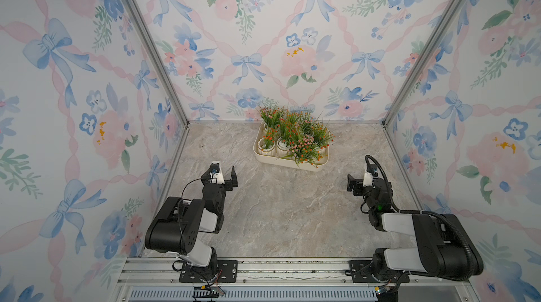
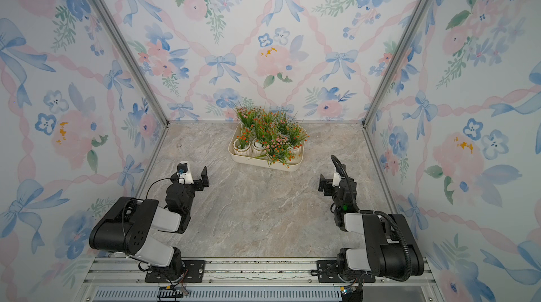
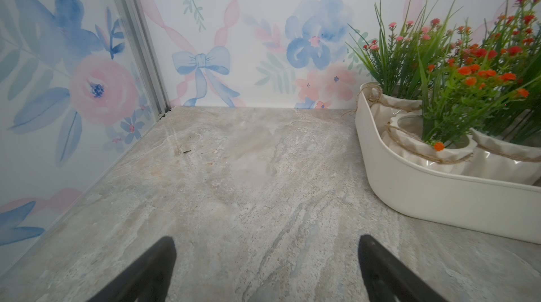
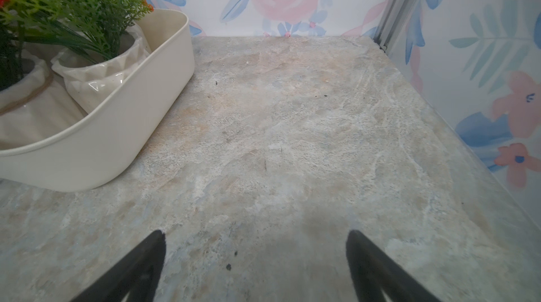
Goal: Put the potted gypsophila into the storage box
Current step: Reset both arms
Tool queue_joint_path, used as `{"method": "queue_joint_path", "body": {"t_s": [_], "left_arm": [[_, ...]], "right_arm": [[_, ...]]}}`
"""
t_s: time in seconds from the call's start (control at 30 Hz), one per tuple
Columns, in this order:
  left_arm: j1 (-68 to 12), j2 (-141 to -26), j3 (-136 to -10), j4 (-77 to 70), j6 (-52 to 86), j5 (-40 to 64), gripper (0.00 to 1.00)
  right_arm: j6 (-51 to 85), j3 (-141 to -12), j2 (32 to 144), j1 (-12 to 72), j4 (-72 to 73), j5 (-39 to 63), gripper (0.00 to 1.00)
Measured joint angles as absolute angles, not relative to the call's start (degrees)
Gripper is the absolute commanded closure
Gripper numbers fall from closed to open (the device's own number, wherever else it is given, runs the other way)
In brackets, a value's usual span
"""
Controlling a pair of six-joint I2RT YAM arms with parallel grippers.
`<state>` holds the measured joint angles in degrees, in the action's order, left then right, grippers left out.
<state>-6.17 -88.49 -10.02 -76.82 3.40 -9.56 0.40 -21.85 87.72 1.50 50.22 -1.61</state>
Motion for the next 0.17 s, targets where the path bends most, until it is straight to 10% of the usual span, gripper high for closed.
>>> {"method": "queue_joint_path", "body": {"t_s": [0.17], "left_arm": [[-6.2,-88.5,-10.0,-76.7,3.4,-9.6,0.02]], "right_arm": [[0.4,-21.8,87.7,1.5,50.2,-1.3,0.03]]}}
